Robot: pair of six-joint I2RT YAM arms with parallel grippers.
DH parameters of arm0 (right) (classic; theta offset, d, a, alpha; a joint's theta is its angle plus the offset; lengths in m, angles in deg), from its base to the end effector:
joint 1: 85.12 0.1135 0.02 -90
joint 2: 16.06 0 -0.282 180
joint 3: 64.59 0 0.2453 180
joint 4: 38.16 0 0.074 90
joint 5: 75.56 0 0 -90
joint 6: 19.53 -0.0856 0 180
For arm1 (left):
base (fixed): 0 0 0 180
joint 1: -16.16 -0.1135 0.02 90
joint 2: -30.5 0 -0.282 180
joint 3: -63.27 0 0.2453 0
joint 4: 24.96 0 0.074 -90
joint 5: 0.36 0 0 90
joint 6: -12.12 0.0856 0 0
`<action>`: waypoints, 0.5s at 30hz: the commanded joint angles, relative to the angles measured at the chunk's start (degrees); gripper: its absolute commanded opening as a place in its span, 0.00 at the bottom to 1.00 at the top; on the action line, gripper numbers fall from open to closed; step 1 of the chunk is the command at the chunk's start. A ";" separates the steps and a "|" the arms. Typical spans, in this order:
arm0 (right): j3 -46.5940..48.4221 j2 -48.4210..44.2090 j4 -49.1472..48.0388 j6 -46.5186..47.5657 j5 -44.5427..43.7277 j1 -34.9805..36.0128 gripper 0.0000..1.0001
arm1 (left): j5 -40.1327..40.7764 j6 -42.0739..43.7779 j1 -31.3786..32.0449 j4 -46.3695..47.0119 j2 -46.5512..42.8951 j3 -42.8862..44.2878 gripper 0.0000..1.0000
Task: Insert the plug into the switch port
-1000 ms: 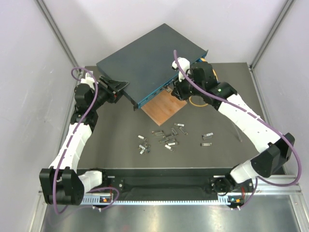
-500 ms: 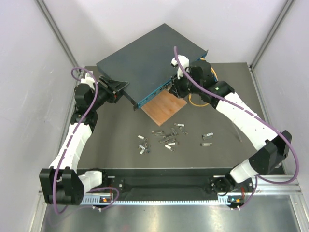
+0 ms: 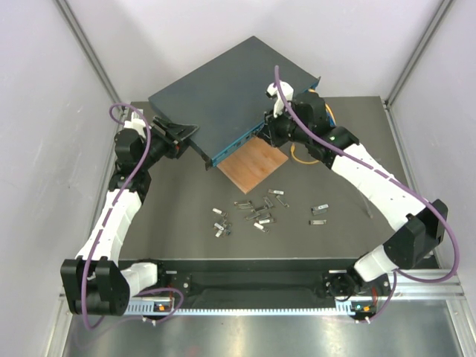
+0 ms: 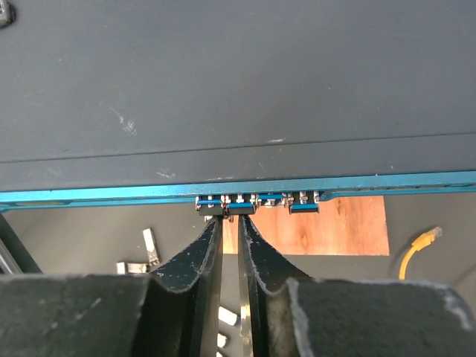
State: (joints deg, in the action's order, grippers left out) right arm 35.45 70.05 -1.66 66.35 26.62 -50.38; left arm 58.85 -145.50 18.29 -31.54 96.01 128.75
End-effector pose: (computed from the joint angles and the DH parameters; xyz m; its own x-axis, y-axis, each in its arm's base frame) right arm 0.3057 0.2340 0.3934 -0.3661 -0.1684 -0.9152 -0.6926 0.7062 0.1471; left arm 0.2931 -0.0548 0.3530 -0.5432 -0.7747 -0.3237 0.0993 0.3236 -0.9410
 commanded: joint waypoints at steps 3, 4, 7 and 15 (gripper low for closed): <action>0.16 1.61 -9.78 -2.65 1.17 0.33 0.11 | -0.24 4.42 1.38 2.09 1.46 -0.35 0.03; 0.16 1.78 -9.61 -2.73 1.17 0.33 0.10 | -0.24 4.51 1.38 2.09 1.54 -0.35 0.03; -0.28 1.17 -9.34 -1.86 1.09 0.33 0.08 | -0.24 4.51 1.38 2.01 1.54 -0.09 0.02; -7.31 0.03 -14.87 -4.49 0.21 0.41 0.00 | -0.15 3.28 1.38 3.06 2.16 -0.79 0.03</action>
State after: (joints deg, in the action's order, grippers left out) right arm 30.75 68.91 -7.27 64.12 26.58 -50.42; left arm 58.90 -145.57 18.29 -31.39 96.15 128.73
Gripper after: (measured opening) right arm 0.003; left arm 0.604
